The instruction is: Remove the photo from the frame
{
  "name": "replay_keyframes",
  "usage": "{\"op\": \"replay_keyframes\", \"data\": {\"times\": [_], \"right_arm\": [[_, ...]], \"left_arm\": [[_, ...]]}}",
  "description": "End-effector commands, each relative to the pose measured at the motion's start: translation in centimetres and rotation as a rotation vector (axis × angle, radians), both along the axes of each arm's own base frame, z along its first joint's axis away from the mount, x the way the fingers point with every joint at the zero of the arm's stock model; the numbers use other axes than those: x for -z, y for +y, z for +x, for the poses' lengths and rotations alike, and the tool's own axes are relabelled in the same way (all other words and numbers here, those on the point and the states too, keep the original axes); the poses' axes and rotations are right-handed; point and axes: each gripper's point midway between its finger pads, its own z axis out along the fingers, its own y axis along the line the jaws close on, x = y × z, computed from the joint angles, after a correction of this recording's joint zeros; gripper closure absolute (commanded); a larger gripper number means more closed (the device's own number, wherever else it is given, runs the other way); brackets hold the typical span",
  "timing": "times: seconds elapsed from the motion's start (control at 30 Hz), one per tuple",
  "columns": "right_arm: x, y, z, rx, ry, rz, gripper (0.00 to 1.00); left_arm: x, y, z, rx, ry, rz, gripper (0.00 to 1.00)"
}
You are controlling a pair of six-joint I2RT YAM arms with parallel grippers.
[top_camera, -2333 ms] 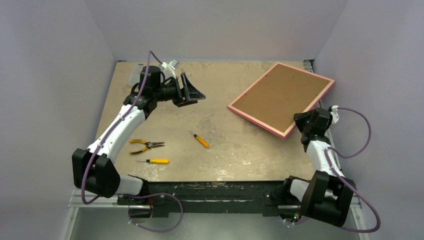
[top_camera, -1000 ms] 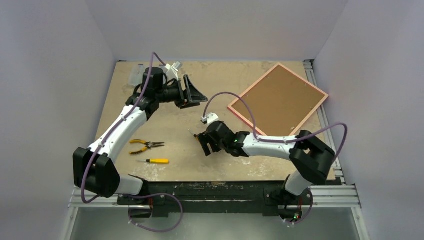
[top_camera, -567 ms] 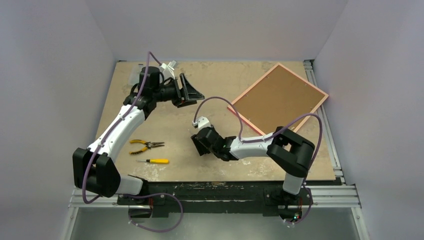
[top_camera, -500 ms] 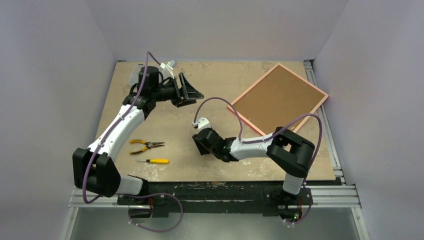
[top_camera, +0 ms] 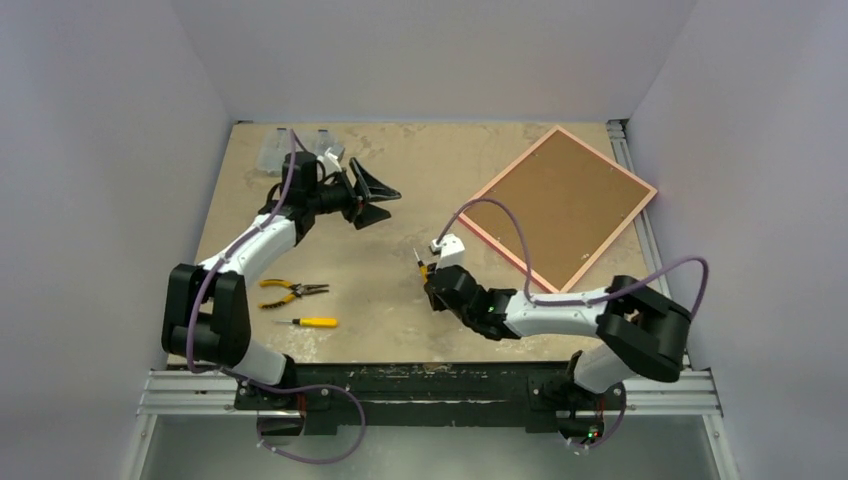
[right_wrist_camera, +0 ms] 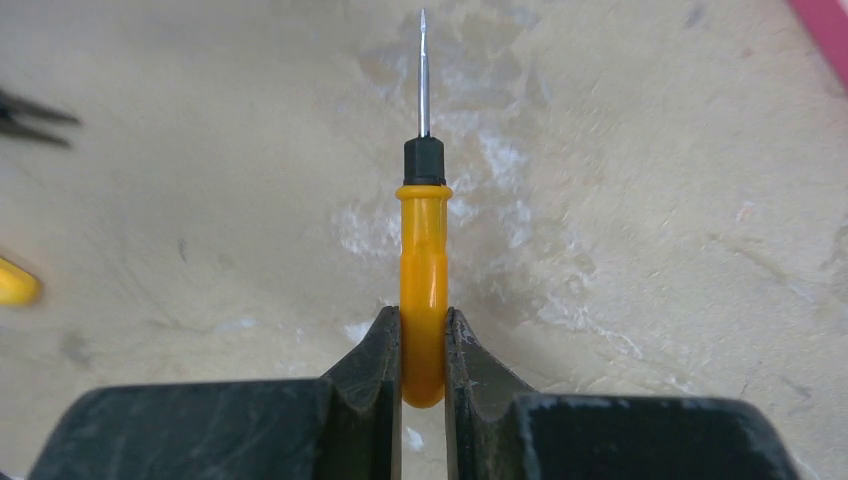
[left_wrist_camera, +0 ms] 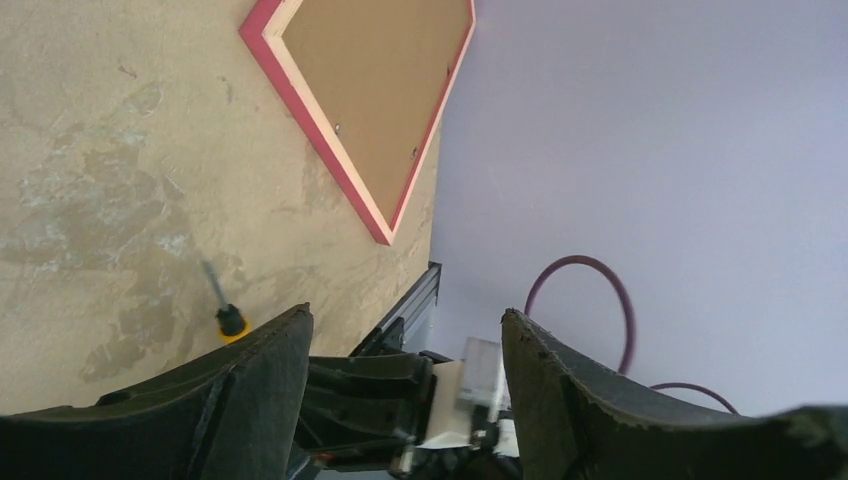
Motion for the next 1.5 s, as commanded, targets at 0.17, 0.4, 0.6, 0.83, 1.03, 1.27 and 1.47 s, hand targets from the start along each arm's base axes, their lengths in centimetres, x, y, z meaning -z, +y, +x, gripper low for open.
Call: {"op": "replay_keyframes", "data": {"times": [0.17,0.4,0.6,0.83,1.03,1.27,1.47], "right_arm": [[-8.3,-3.5,2.4,0.120,0.047,0.484,1.00],[-11.1,-3.5,1.3,0.001,0.045,0.554,1.00],[-12.6,-2.6,1.2,-0.032,0.043,0.603,1.00],[-14.1,-0.5,1.0,-0.084,0.038,0.638,1.00],[-14.9,-0.8,1.1,-0.023,0.012,0.502,1.00],[-16.2,-1.4,1.8,0.008,-0.018,0.451,1.00],[-16.8,-2.2,2.0,0.040,-0.025,0.427,0.62]], "left_arm": [[-0.2,-5.8,-2.3,0.205,0.009,-0.107,0.31],[1.1,-8.3,-3.9,0.282,0.067,-0.138,0.29],[1.6,-8.6,-4.2,0.285,0.080,-0.132,0.29],[1.6,-8.7,-4.2,0.284,0.074,-0.150,0.40],[1.5,-9.0,-4.4,0.302,0.052,-0.155,0.56],[0.3,-9.7,-5.0,0.346,-0.012,-0.175,0.96],[0.5,-10.0,-5.3,0.351,0.024,-0.167,1.00]]}}
